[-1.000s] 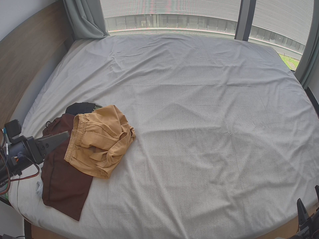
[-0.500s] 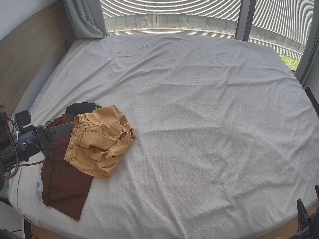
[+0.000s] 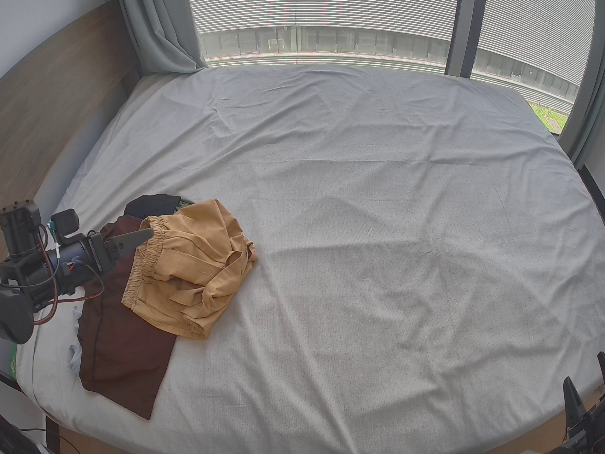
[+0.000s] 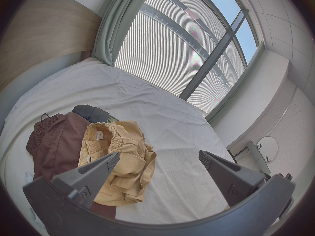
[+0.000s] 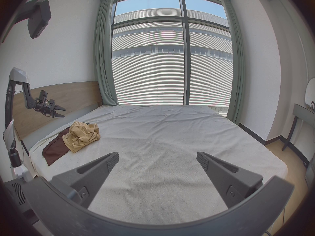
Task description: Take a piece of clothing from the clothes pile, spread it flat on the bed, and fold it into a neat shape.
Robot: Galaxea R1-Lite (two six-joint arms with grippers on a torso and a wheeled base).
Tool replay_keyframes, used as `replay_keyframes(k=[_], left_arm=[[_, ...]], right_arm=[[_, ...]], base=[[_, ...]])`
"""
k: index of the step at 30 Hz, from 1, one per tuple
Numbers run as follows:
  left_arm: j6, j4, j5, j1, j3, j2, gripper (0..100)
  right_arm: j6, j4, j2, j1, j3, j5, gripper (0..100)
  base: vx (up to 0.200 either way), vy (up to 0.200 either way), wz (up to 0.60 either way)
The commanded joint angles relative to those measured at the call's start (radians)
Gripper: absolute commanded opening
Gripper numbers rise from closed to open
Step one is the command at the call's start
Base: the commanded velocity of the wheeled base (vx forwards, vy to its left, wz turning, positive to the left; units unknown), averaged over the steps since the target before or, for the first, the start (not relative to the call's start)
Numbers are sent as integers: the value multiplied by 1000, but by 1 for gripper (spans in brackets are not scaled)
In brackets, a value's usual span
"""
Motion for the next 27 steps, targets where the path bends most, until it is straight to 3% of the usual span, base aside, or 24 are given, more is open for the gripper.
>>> replay_keyframes(k=[1, 27], left_arm=[[1, -39, -2, 13, -30, 111, 100], [45, -103, -4, 21, -211, 373, 100]], right_arm=[[0, 0, -16, 0, 16, 1, 100], [0, 0, -16, 0, 16, 1, 100]], base=[[0, 0, 0], [0, 0, 0]])
